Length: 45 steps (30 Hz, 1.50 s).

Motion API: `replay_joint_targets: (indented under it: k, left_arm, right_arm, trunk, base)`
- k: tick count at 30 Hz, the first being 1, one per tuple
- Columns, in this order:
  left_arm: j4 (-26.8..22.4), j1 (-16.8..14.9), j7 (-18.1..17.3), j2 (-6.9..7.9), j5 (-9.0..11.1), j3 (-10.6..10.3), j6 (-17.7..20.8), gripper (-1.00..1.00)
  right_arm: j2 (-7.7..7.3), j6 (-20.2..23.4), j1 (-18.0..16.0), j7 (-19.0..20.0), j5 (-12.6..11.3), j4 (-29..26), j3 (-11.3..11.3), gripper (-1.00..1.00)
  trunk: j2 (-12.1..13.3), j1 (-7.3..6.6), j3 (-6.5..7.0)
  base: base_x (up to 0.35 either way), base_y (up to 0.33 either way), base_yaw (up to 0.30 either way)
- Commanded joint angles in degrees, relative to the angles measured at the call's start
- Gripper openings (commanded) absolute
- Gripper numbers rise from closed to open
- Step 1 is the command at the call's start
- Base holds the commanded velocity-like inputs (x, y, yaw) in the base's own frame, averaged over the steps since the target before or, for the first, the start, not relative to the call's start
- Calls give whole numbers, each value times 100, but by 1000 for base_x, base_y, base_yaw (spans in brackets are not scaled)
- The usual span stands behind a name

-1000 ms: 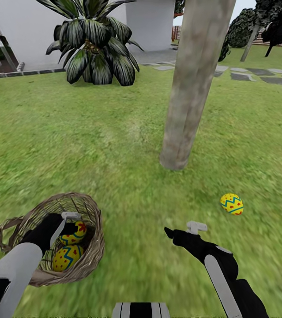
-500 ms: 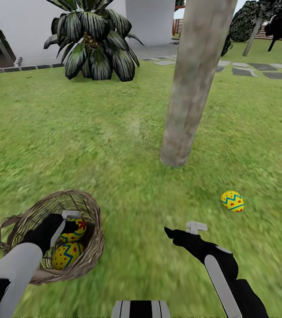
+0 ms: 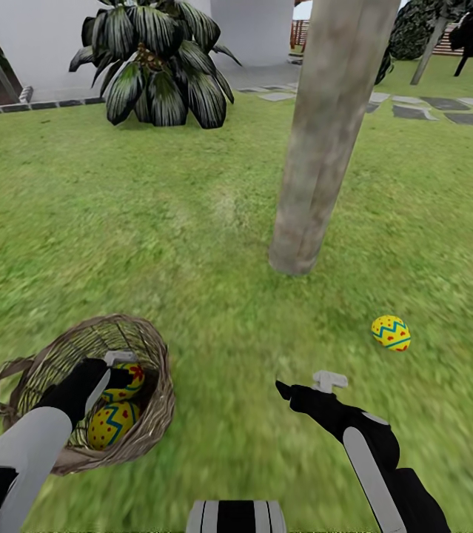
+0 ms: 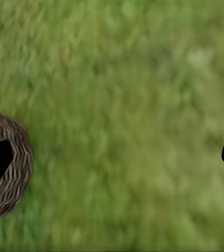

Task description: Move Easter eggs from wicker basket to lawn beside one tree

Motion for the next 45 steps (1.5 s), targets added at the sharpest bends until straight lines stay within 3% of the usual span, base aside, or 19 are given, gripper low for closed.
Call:
replay_joint_targets:
  k: [1,29,41,43,45]
  left_arm:
    - [-9,-1,6,6,-12,-28,11,100]
    - [-1,-1,3,4,-12,-39,-305,100]
    - [-9,-1,4,-1,-12,-148,-359,100]
    - [-9,-1,4,-2,-12,-150,-365,100]
    - [-9,-1,4,-5,-12,-151,-369,100]
  right_arm:
    - [-5,16,-3,-60,-60,-7,10,100]
    - [-7,22,-3,75,-60,-7,7,100]
    - [-14,-1,-3,168,-60,-28,4,100]
    - [-18,-4,-3,286,-60,-31,4,100]
    - [-38,-4,2,805,-54,-32,-17,100]
  trunk:
    - [-2,-1,-14]
    - [-2,-1,-275]
    - [-2,-1,-297]
    - [-2,-1,-297]
    - [-2,-1,-297]
  base:
    - [0,0,0]
    - [0,0,0]
    - [0,0,0]
    - [0,0,0]
    - [0,0,0]
